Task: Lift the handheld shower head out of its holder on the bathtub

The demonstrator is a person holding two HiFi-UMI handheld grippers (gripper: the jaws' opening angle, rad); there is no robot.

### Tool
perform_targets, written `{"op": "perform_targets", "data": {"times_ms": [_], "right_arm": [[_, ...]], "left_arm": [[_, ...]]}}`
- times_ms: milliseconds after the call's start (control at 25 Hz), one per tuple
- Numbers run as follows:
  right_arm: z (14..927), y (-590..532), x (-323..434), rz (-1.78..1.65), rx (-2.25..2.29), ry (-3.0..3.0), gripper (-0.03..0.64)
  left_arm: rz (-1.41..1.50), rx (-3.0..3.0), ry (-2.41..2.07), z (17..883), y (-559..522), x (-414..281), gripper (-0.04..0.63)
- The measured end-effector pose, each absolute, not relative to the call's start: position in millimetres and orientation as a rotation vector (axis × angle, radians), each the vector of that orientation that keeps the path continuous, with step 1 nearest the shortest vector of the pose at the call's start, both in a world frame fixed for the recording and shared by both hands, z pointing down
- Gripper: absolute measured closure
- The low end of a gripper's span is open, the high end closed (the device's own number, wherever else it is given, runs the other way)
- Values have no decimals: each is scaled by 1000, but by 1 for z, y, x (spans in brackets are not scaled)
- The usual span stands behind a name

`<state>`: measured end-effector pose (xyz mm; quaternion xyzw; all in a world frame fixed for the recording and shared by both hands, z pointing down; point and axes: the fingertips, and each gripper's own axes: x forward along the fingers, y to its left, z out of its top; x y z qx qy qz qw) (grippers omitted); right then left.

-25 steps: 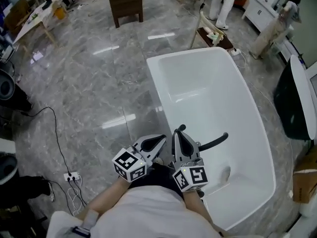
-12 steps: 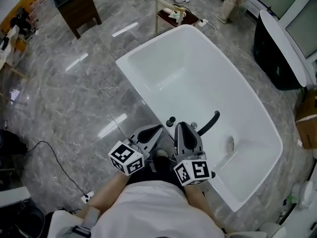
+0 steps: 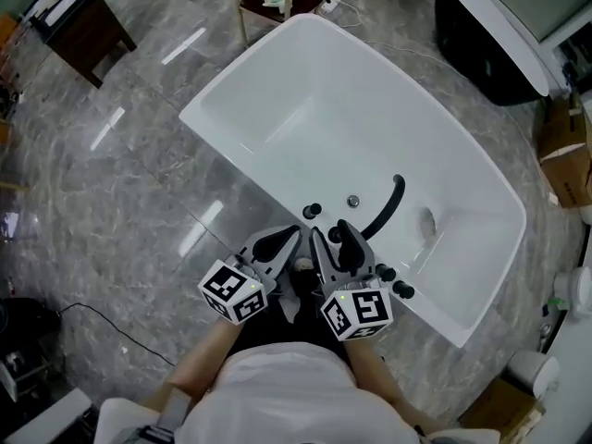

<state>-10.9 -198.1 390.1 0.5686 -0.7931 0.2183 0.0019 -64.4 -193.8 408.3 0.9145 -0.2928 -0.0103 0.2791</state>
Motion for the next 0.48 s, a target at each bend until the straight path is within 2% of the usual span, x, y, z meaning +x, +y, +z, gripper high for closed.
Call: {"op": "perform_targets", "data": {"times_ms": [480], "right_arm": [[453, -201, -10, 682, 1767, -2394, 413]], "left_arm": [[-30, 2399, -728, 467, -207, -62, 582]]}}
